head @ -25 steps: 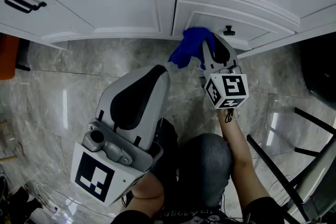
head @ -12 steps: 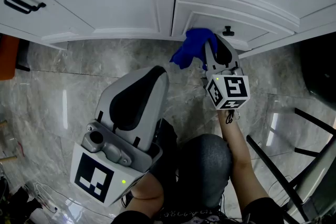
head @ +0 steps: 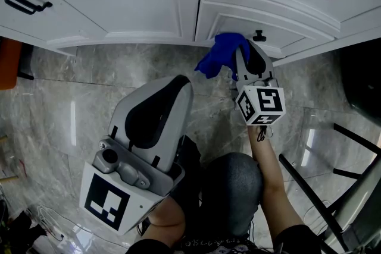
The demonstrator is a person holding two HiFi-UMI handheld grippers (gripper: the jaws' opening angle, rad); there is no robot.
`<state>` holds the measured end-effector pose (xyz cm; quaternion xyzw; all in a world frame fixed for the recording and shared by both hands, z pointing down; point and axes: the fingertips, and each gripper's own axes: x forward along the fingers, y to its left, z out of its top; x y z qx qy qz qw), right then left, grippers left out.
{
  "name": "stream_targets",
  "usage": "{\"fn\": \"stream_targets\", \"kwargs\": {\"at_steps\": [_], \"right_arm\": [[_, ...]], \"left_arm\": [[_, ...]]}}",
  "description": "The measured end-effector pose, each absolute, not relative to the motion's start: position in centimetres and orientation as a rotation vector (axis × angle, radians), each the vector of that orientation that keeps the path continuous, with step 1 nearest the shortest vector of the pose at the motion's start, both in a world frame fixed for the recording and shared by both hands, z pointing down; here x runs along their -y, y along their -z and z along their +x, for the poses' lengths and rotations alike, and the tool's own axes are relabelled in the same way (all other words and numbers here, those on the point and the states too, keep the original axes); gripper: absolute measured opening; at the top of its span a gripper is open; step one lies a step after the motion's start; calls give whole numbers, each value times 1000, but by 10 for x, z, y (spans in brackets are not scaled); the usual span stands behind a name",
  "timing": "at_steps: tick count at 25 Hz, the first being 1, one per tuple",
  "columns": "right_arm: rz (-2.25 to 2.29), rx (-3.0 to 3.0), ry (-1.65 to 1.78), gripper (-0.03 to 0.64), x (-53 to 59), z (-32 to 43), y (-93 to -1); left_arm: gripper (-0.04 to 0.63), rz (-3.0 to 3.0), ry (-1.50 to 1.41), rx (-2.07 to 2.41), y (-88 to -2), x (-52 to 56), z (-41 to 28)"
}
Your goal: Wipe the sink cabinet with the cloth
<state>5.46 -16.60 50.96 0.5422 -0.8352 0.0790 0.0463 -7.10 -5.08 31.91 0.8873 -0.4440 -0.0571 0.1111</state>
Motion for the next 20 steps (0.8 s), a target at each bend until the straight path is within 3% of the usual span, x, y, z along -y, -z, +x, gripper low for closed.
{"fn": "stream_targets", "kwargs": {"at_steps": [20], "right_arm": [[1716,2522,-231,89,164,75,-511]], "left_arm": [[5,2608,154,1304,-320,51,-69]]}}
